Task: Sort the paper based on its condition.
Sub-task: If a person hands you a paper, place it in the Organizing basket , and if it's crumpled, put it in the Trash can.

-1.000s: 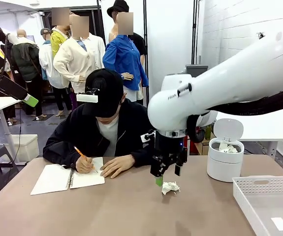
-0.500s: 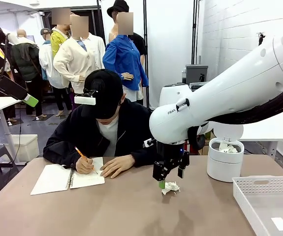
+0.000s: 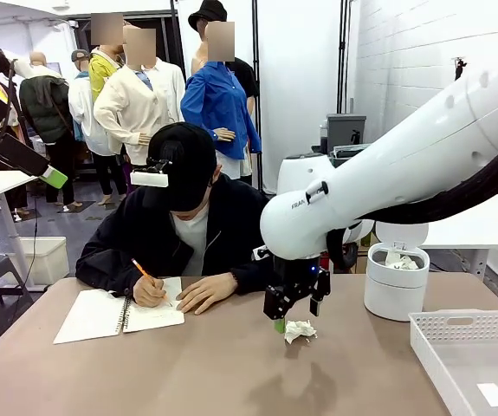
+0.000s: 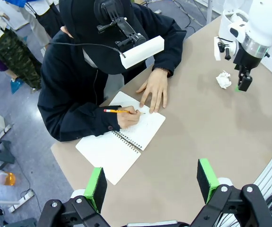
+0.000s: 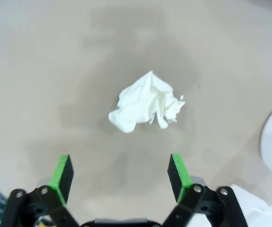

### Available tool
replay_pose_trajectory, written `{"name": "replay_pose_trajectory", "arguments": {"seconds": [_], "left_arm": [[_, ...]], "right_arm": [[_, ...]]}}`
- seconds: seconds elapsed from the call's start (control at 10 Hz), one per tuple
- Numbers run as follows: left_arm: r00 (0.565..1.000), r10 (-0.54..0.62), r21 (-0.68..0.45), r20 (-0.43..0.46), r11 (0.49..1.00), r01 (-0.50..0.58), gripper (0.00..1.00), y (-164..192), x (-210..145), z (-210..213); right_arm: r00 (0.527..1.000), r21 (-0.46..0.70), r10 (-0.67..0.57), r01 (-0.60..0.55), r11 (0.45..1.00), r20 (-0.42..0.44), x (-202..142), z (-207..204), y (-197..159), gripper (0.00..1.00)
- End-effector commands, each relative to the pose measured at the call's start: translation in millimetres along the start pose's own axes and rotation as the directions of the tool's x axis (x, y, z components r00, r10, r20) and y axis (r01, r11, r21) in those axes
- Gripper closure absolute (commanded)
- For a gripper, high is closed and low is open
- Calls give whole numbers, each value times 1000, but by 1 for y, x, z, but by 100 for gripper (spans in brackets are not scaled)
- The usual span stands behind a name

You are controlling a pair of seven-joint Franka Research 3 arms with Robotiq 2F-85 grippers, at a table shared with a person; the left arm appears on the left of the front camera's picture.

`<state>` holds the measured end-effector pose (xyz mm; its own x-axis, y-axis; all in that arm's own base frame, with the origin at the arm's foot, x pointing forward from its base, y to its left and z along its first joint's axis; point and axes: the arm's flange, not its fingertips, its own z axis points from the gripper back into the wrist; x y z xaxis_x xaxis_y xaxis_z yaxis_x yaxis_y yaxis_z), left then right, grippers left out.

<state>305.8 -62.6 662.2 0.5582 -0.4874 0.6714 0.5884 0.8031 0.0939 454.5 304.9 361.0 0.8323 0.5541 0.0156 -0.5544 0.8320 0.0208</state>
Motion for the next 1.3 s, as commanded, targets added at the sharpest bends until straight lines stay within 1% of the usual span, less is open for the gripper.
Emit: {"name": "replay_pose_trajectory", "arguments": {"seconds": [0.0,0.2,0.4,0.5,0.6,0.8,1.0,1.1,1.2], "left_arm": [[1000,0,2,0,1000,0,0,0,0,0],[1000,0,2,0,1000,0,0,0,0,0],[1000,0,2,0,1000,0,0,0,0,0],[1000,0,2,0,1000,0,0,0,0,0],[1000,0,2,0,1000,0,0,0,0,0],[1000,0,2,0,1000,0,0,0,0,0],[1000,0,2,0,1000,0,0,0,0,0],[1000,0,2,0,1000,0,0,0,0,0],[1000,0,2,0,1000,0,0,0,0,0]], "right_arm": [[998,-68,-55,57,996,17,20,-20,7,0],[997,-118,-71,71,990,9,30,-35,1,0],[995,-129,-102,102,986,11,38,-47,-8,0],[994,-111,-107,108,988,14,43,-55,-11,0],[995,-70,-100,99,993,-3,47,-63,-14,0],[996,-23,-92,92,996,-20,52,-73,-21,0],[994,5,-103,103,995,-26,52,-75,-26,0],[997,28,-62,63,998,-38,50,-71,-28,0],[994,-34,-107,106,994,-30,48,-71,-21,0]]}}
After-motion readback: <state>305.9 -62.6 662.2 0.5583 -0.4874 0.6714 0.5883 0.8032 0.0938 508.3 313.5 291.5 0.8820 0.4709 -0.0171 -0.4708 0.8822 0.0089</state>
